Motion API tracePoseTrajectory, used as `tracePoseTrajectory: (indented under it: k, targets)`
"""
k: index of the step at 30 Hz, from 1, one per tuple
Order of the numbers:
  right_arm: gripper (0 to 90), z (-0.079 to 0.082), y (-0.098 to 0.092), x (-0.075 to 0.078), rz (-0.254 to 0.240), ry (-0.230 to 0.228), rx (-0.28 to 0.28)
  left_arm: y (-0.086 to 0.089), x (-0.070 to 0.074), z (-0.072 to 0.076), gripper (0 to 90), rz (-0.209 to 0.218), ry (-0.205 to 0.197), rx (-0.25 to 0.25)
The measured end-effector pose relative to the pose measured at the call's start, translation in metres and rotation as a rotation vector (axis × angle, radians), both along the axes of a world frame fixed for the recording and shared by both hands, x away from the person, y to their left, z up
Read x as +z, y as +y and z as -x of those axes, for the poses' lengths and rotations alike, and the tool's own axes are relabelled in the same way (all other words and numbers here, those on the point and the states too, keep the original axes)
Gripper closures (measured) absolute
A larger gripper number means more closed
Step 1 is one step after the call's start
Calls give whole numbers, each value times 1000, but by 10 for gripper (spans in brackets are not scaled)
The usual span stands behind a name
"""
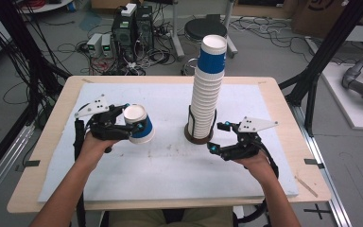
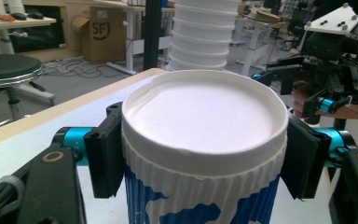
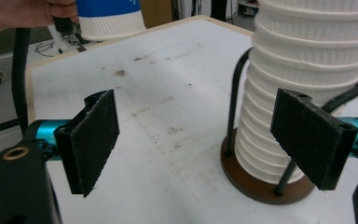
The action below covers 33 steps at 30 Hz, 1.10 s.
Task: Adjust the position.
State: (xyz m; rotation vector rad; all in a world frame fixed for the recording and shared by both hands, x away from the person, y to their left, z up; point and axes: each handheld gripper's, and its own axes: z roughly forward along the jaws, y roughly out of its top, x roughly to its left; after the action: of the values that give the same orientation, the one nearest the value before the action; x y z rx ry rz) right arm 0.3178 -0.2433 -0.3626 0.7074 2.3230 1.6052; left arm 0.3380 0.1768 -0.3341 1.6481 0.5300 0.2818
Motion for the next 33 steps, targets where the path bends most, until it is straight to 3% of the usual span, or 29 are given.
tracePoseTrajectory:
  k: [10,19,24,27,33]
  targets:
    - [158,9,28,2,9,-12,71,-22,-2,9,281,34,-6,-52]
    - [157,8,58,4,-32,-20,149,-46,5,14,282,14,-23,-120]
    - [157,1,65,-1,-35,-3,182,-60,5,13,283,6,-32,-162]
    - [157,0,67,-2,-37,-6,199,-67,4,13,284,-21,-39,-180]
    - [157,2,70,-1,-55,-10,214,-76,5,18,285,-19,-49,-200]
